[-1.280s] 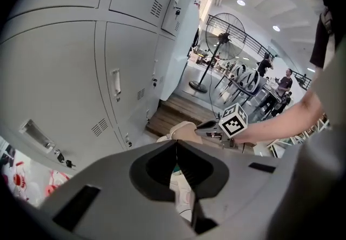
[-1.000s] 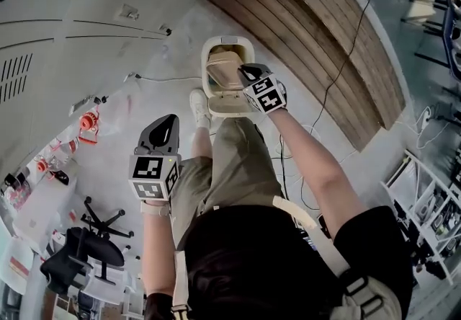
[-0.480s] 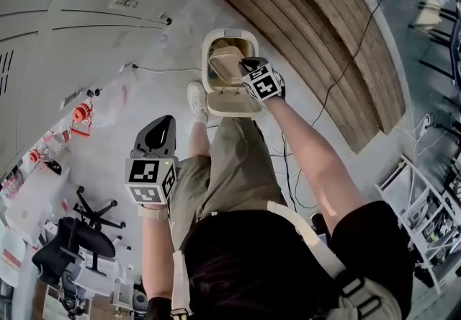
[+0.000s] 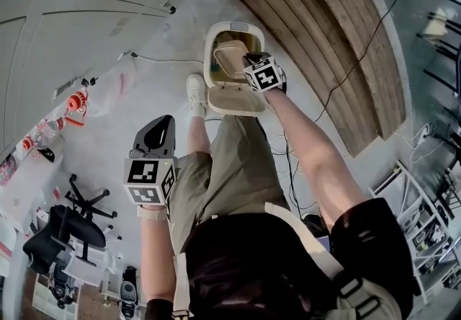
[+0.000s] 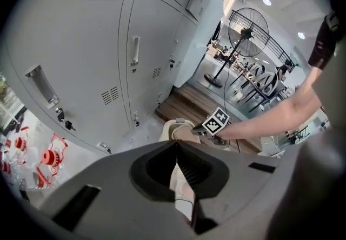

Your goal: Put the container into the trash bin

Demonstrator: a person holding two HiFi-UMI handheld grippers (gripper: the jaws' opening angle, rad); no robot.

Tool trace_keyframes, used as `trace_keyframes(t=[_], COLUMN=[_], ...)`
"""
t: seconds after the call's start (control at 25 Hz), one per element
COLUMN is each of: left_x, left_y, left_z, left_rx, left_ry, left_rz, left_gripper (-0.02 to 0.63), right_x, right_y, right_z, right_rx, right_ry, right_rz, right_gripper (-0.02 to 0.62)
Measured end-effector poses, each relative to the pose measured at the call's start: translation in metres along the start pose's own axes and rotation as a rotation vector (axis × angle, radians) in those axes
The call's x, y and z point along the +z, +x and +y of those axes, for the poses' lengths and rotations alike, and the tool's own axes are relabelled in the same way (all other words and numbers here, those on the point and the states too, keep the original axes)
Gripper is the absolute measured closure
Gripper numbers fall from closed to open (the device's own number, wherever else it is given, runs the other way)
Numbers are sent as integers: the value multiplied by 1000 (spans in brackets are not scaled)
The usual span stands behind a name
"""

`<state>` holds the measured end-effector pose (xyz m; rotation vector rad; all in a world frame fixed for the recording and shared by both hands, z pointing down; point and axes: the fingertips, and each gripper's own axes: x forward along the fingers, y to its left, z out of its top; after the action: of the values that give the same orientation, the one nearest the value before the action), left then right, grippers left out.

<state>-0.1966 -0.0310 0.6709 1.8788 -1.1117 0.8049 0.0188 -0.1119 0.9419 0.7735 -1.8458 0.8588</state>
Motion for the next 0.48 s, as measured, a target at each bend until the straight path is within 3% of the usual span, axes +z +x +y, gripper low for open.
trace_keyframes(t=[0.48], left_x=[-20], left_y=[5], left_z=[8], left_rx=[20], left_ry=[-35], left_rz=[18], left_gripper=[597], right_x=[-10], right_y=[37], right_z=[-14], right_rx=[-31], right_ry=[28], right_rz=[46], right_gripper=[546])
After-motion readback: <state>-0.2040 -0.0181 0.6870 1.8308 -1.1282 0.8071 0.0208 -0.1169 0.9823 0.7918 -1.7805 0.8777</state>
